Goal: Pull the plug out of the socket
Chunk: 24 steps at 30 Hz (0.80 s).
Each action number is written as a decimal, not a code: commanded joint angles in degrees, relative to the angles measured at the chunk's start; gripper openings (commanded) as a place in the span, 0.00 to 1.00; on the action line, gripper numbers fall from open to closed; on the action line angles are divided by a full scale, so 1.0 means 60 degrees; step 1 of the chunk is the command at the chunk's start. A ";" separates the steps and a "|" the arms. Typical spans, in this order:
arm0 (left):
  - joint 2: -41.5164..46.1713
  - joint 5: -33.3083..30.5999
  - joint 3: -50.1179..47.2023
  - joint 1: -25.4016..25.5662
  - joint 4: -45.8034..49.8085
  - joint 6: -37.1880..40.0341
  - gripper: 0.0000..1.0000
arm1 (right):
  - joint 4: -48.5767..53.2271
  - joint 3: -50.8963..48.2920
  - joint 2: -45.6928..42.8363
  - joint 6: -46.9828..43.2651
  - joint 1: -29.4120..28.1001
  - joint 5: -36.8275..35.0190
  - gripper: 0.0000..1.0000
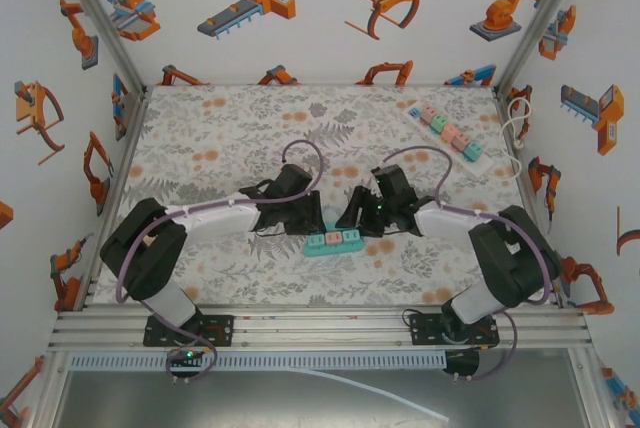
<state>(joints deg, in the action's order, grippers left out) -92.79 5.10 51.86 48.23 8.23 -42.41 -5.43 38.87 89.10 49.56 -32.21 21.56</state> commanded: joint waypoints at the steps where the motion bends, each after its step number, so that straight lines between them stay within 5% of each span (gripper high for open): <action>1: 0.0190 -0.0011 -0.0187 -0.0007 0.0391 -0.0128 0.48 | -0.0775 0.0418 0.0617 0.0770 -0.0496 -0.0332 0.53; 15: -0.0046 0.0851 -0.0499 -0.0816 -0.0455 -0.0047 0.54 | -0.0406 0.0032 -0.0131 0.0997 -0.0945 -0.1516 0.53; 24: 0.0578 0.0347 -0.0184 -0.1015 0.0082 0.1240 0.60 | 0.2471 0.1636 -0.2267 -0.2149 -0.0927 -0.3229 0.65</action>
<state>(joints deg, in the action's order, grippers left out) -91.85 8.60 49.60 42.61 6.68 -39.51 3.84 44.84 80.66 46.26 -37.50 8.73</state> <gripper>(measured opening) 0.600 0.640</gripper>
